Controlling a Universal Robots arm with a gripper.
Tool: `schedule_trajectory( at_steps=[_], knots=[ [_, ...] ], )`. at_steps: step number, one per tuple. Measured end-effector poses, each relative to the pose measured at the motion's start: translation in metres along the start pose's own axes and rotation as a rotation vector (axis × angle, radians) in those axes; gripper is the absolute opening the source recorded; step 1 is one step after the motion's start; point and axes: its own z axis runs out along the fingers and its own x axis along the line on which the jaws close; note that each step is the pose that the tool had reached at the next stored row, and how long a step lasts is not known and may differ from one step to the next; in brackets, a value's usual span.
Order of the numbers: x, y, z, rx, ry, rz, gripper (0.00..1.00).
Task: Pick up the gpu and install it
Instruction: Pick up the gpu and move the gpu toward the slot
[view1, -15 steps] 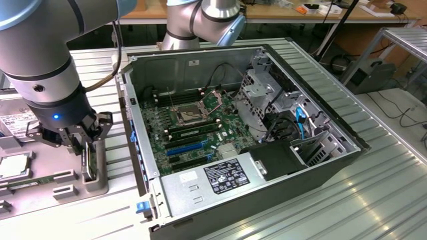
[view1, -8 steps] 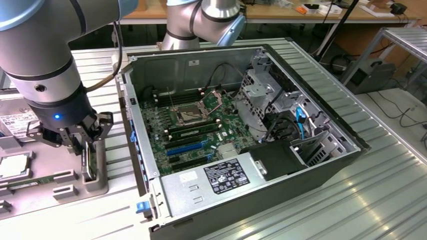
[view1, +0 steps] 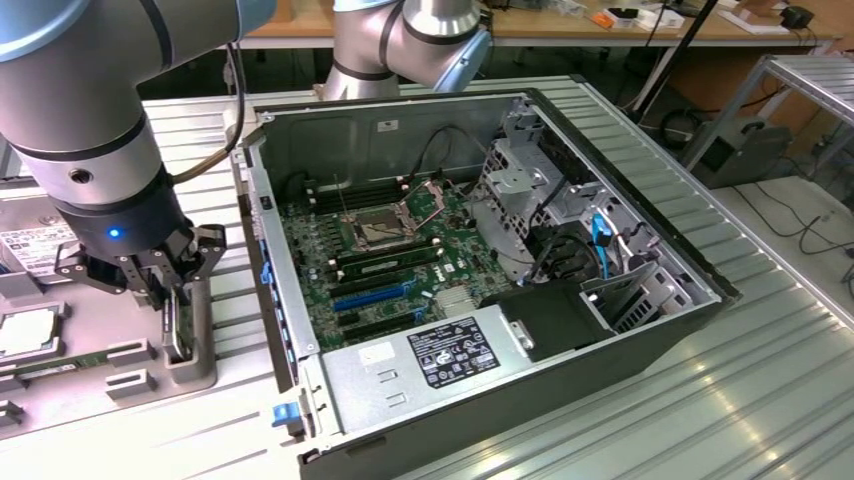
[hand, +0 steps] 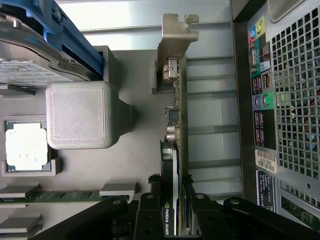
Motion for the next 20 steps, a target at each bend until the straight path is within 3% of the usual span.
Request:
schedule_trajectory(
  at_steps=[13,20],
  knots=[
    [0.0,0.0,0.0,-0.0003,-0.0003,0.0,0.27],
    [-0.0001,0.0003,-0.0047,0.0001,0.0,0.0,0.27]
  ],
)
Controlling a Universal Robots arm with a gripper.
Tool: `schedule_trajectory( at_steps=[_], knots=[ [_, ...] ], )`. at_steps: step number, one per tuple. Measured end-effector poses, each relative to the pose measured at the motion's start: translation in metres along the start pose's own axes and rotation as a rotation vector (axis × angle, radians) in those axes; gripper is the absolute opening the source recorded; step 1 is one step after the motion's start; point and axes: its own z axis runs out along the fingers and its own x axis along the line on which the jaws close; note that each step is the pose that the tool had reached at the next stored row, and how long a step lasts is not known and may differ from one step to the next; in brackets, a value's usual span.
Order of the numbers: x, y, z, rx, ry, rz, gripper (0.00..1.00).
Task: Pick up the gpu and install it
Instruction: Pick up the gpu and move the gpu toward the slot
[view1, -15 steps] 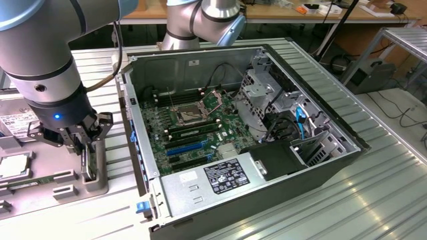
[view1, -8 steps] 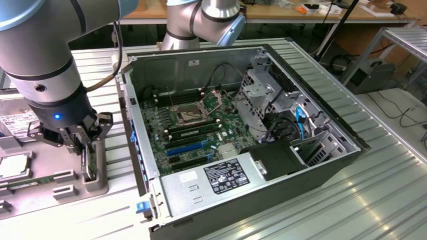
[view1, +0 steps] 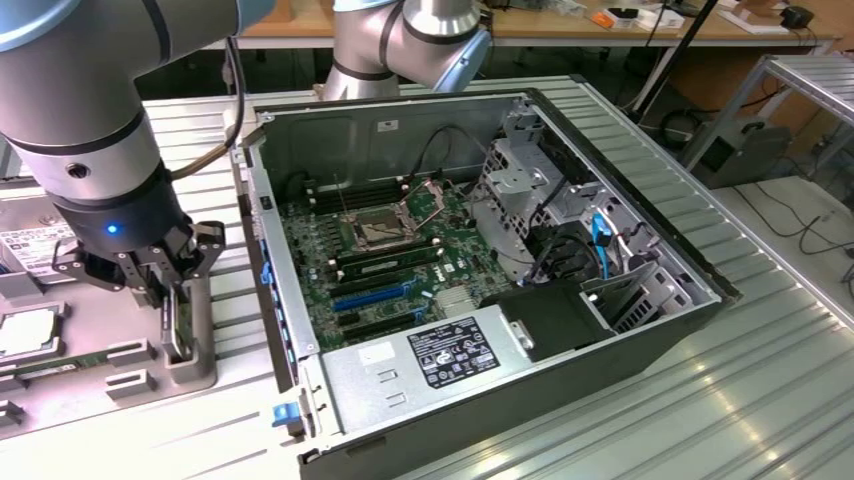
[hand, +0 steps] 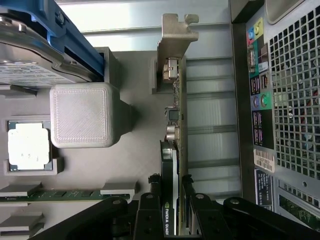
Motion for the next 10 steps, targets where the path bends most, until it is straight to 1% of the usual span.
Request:
schedule_trajectory(
  at_steps=[3,6,10],
  knots=[
    [0.0,0.0001,-0.0028,0.0001,0.0001,0.0,0.27],
    [-0.0001,0.0004,-0.0076,0.0001,0.0001,0.0,0.27],
    [-0.0002,0.0005,-0.0105,0.0,0.0,0.0,0.27]
  ],
)
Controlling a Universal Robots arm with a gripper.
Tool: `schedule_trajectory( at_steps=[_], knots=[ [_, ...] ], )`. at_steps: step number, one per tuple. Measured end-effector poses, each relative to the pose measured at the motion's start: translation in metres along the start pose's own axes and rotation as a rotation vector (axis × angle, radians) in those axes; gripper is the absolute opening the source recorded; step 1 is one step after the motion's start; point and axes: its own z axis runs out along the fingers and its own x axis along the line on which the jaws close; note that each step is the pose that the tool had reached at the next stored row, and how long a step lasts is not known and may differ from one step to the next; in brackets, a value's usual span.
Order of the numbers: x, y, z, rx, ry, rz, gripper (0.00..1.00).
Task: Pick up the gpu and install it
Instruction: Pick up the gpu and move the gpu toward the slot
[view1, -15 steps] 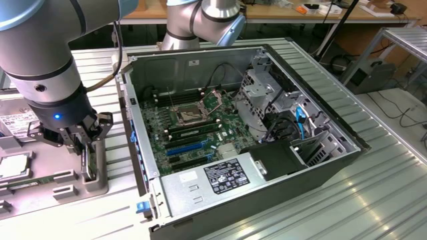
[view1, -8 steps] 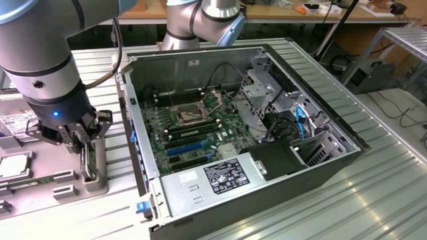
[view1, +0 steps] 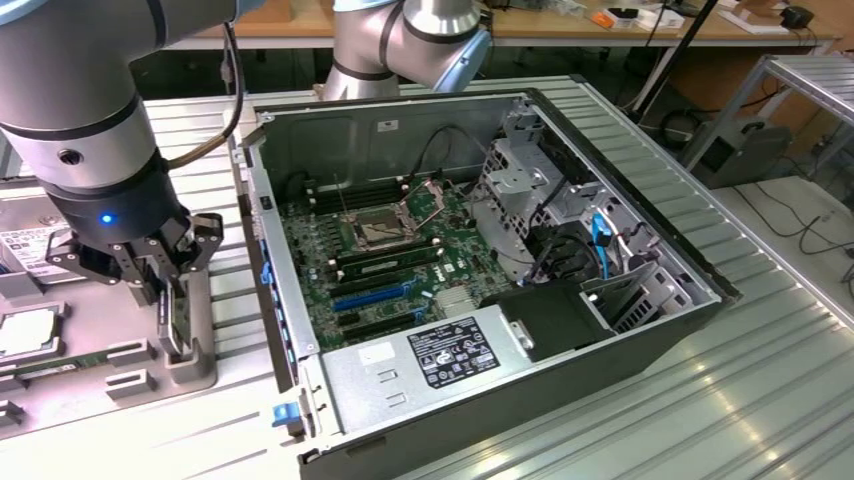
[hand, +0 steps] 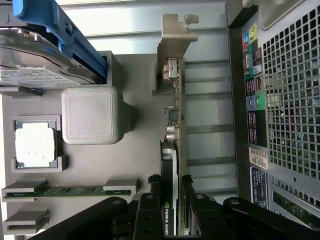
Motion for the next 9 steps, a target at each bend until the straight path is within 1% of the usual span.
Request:
schedule_trajectory(
  at_steps=[9],
  knots=[
    [-0.0001,0.0003,-0.0078,0.0,0.0,0.0,0.27]
  ],
)
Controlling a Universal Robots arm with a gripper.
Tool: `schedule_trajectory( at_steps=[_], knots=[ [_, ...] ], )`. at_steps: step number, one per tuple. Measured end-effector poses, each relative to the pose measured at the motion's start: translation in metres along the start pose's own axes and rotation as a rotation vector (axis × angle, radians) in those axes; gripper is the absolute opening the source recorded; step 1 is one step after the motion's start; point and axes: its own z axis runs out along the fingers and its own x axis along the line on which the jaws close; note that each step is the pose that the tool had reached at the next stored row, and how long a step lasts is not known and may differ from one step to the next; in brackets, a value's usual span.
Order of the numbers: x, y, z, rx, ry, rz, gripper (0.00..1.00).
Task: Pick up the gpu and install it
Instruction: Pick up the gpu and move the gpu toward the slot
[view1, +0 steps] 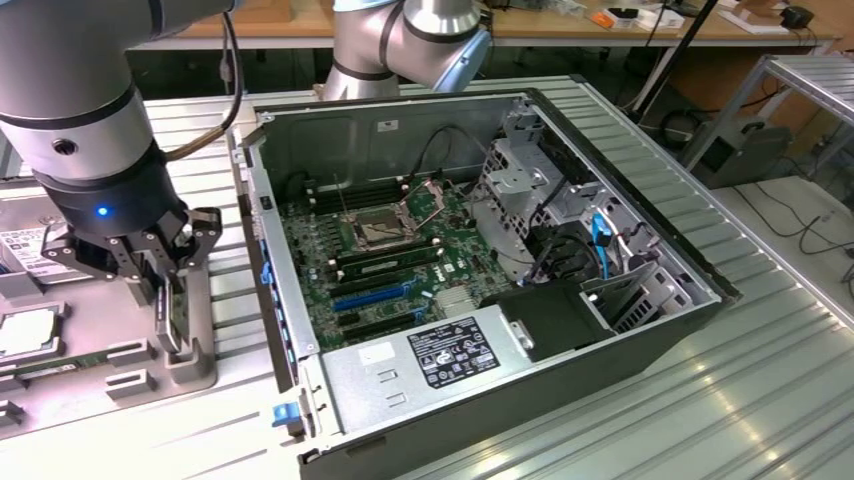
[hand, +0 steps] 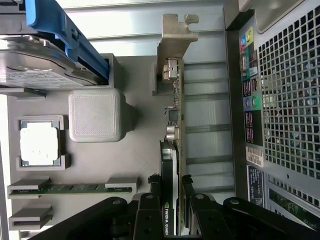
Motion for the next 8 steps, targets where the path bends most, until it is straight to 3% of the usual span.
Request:
schedule_trajectory(
  at_steps=[8],
  knots=[
    [-0.0001,0.0005,-0.0068,0.0,0.0001,0.0,0.27]
  ],
)
